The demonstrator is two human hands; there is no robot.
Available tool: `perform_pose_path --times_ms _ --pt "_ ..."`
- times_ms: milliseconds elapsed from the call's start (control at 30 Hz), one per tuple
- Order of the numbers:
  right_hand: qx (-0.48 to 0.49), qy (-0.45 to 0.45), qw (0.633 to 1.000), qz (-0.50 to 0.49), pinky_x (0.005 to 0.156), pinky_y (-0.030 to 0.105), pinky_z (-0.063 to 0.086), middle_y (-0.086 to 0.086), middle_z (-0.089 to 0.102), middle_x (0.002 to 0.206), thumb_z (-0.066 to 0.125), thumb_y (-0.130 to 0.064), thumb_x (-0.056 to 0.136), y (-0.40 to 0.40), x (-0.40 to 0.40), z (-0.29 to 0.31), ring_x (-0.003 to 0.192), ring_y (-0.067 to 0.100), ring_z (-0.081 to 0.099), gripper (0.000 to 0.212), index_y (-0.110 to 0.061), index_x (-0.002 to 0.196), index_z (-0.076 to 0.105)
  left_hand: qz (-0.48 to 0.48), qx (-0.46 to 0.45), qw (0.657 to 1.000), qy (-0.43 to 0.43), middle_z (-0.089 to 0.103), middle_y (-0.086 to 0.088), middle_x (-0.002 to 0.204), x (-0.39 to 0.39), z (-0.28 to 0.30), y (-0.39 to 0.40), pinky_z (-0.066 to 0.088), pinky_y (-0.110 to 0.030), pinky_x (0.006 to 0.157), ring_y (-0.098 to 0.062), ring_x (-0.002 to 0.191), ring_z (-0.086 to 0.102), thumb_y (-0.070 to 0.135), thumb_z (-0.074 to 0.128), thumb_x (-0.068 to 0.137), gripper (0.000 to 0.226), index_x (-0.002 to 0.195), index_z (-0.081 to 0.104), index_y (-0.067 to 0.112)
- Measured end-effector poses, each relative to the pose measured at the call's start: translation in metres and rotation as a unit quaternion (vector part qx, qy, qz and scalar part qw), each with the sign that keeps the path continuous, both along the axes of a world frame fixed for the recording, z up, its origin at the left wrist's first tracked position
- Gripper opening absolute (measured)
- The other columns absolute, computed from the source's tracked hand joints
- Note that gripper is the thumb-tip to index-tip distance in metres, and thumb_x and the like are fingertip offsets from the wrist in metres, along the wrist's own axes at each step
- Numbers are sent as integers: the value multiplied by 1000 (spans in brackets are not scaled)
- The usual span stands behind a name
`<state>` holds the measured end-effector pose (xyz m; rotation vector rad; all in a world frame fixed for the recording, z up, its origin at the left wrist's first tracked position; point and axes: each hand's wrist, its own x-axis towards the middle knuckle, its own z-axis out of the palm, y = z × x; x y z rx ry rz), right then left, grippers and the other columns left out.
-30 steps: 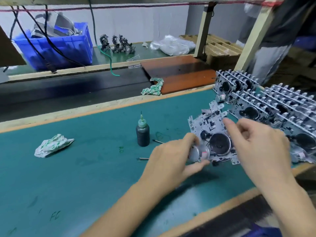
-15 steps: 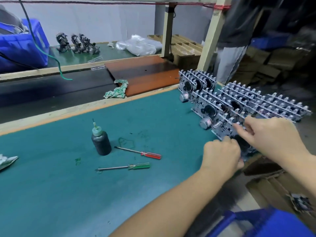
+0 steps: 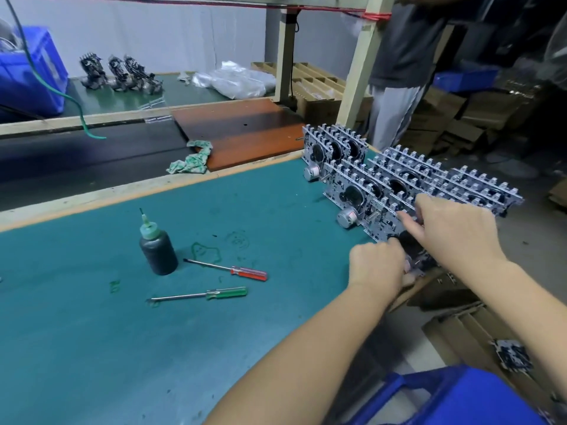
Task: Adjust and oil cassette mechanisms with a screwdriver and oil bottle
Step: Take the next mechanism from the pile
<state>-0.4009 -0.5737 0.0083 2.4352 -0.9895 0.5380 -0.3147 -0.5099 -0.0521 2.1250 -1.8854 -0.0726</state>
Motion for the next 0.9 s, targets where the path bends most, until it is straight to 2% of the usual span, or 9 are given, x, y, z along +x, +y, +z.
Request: perform_pose_path --times_ms 67,167,267,367,467,533,700,800,900 --pt "-16 -34 999 17 46 18 19 12 55 62 59 -38 84 12 7 9 50 29 56 34 -6 77 51 12 5 993 120 66 -8 101 18 10 8 36 -30 60 -28 92 63 67 61 76 58 99 53 14" --pt "4 -89 990 106 43 23 29 3 55 62 57 -39 89 47 34 21 51 28 57 30 -12 75 54 28 -17 980 194 68 -2 94 53 27 40 42 -33 68 -26 90 62 63 63 77 50 103 58 20" --pt "78 -133 966 208 42 28 36 -5 53 58 46 -42 86 97 77 24 49 25 56 32 -15 72 55 81 -93 967 221 69 1 77 101 39 101 43 -31 64 -24 76 62 48 55 81 28 79 61 21" --pt "139 -111 934 309 40 28 35 -6 53 56 41 -39 86 152 127 17 48 22 55 30 -17 72 54 140 -134 930 312 60 11 54 148 38 185 41 -23 55 -5 49 55 36 55 81 24 63 59 21" --pt "164 -58 904 391 38 25 29 -6 54 56 36 -34 89 205 178 7 45 19 54 32 -17 70 56 245 -121 910 312 51 13 45 184 26 272 31 -18 49 -3 42 40 43 59 79 34 50 50 27" --pt "168 -8 883 438 41 26 28 -5 56 60 34 -32 92 239 212 1 49 19 56 32 -17 73 56 318 -122 893 293 49 12 41 204 15 324 30 -18 48 -6 41 38 43 63 80 34 52 52 28" --pt "270 87 787 548 62 34 31 1 62 102 33 -39 100 324 294 -17 91 27 59 29 -18 106 51 461 -119 848 232 54 13 48 236 11 420 36 -20 50 -6 43 44 26 70 76 26 58 52 30" --pt "352 75 748 558 67 35 35 5 62 104 42 -34 98 376 337 -20 95 29 58 24 -15 107 54 546 -91 832 23 62 13 71 252 24 465 43 -30 58 -13 68 58 24 73 75 21 74 56 37" --pt "482 59 705 518 83 38 41 9 61 114 44 -24 98 424 376 -23 105 30 55 23 -11 112 55 581 -103 782 -200 63 -12 96 274 41 504 45 -45 70 -36 89 57 24 74 78 24 94 67 9"
